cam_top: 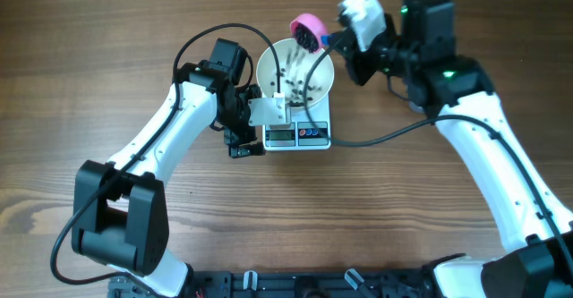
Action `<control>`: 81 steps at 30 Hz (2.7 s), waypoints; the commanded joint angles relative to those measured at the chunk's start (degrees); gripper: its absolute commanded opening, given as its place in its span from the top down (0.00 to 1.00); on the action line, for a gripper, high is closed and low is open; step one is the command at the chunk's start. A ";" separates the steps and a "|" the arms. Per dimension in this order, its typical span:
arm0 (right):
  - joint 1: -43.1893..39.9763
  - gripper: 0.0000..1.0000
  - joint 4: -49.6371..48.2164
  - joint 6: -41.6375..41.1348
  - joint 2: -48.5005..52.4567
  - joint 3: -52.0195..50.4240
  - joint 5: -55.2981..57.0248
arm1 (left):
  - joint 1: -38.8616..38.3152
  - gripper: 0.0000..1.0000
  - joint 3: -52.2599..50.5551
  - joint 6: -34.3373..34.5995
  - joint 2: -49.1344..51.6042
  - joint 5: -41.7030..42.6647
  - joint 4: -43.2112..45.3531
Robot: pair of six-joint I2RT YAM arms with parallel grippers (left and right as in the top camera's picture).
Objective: Scoop item into bowl and weigh 150g on scale
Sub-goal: 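Carry the scoop over the white bowl and tip beans in, then return the right gripper with the scoop to the bean tub, then scoop more black beans with the right gripper and lift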
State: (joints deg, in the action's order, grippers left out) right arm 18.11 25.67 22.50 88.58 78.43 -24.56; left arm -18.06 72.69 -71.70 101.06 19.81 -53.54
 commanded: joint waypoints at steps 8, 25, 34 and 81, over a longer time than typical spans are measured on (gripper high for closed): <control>7.80 0.96 0.17 18.05 1.11 0.39 17.88 | -0.20 0.00 -0.04 -0.02 0.33 1.36 0.00; -14.27 0.96 9.70 -19.63 1.09 0.42 8.11 | -0.20 0.00 -0.04 -0.02 0.33 1.36 0.00; -33.42 0.96 19.41 -19.45 1.11 0.39 12.55 | -0.20 0.00 -0.04 -0.02 0.33 1.36 0.00; -41.97 0.96 14.58 -28.74 12.48 -7.69 -3.76 | -0.20 0.00 -0.04 -0.02 0.33 1.36 0.00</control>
State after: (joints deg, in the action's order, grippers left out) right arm -25.52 42.72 -2.61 100.29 71.59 -30.33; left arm -18.06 72.69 -71.70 101.06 19.84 -53.54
